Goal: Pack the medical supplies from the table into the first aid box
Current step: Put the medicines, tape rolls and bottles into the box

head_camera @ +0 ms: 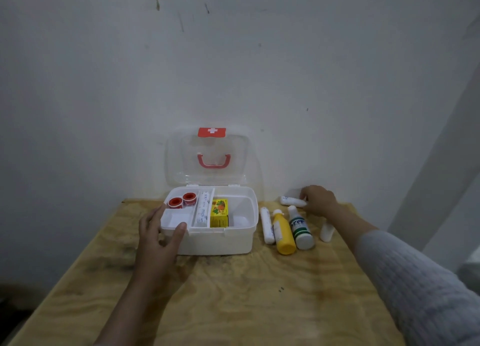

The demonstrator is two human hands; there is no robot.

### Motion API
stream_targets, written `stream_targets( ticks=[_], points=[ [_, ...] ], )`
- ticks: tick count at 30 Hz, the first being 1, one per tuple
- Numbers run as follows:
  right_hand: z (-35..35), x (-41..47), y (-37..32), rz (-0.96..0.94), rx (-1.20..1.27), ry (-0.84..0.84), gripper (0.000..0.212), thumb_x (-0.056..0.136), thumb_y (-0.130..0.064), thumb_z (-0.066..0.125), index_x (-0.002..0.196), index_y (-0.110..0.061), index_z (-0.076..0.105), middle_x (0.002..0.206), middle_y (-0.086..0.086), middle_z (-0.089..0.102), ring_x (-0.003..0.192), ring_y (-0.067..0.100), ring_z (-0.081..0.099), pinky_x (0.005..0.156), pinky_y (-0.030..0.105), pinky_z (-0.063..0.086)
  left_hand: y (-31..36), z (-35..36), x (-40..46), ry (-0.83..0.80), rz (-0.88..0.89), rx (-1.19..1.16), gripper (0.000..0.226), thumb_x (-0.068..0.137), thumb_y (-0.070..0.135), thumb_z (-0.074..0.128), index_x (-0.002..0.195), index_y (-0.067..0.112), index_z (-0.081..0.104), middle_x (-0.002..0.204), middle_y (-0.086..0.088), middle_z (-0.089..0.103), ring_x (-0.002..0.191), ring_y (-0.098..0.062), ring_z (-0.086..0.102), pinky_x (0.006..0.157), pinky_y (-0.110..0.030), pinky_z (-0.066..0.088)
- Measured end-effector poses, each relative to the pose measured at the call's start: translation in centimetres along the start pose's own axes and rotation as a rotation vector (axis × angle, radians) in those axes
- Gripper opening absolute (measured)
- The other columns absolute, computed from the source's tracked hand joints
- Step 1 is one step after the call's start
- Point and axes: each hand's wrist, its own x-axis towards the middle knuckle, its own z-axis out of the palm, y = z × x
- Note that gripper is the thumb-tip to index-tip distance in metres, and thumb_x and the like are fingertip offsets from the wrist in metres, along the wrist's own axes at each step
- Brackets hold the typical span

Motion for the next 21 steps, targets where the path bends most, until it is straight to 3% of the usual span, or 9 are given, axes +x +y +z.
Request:
stream_targets(
  ticks=[4,12,16,21],
  points=[
    [-1.1,-0.3,0.9,-0.035,0.077,-0.006,0.027,0.079,-0.019,0.064,0.105,-0.014,0.064,0.112,0.008,0.065,0.101,0.025,0.06,0.084,0.035,0.049,-0.1,0.1,0.0,0.009,0.006,0.001,0.057,0.086,0.031,0.06,0.138,0.027,0.038,0.145,0.002,0.03,0.12,-0.012,0.037,0.088,-0.032,0.049],
    [-6.1,-3.1,-1.4,-0.158,0.437,0.188,0.023,0.074,-0.015,0.074,0.096,-0.011,0.068,0.09,0.009,0.068,0.077,0.02,0.06,0.069,0.029,0.048,0.0,0.2,0.0,0.002,0.008,-0.025,0.057,0.086,0.032,0.06,0.139,0.027,0.039,0.144,0.002,0.03,0.121,-0.014,0.039,0.092,-0.035,0.049],
    [-7.3,-3.8,-4.0,-0.162,0.599,0.057,0.019,0.076,-0.017,0.075,0.093,-0.013,0.068,0.091,0.008,0.066,0.083,0.022,0.061,0.072,0.032,0.052,0.1,0.2,-0.2,0.001,0.008,-0.03,0.056,0.086,0.033,0.06,0.138,0.028,0.039,0.144,0.001,0.031,0.121,-0.015,0.04,0.092,-0.036,0.049],
    [-6.8,-3.7,-7.2,-0.081,0.621,-0.312,0.029,0.084,-0.018,0.069,0.109,-0.006,0.064,0.09,0.005,0.065,0.08,0.016,0.063,0.066,0.026,0.055,0.1,0.1,-0.2,-0.008,-0.012,-0.038,0.058,0.086,0.034,0.061,0.139,0.028,0.038,0.144,0.002,0.03,0.122,-0.017,0.042,0.092,-0.035,0.049]
  ],
)
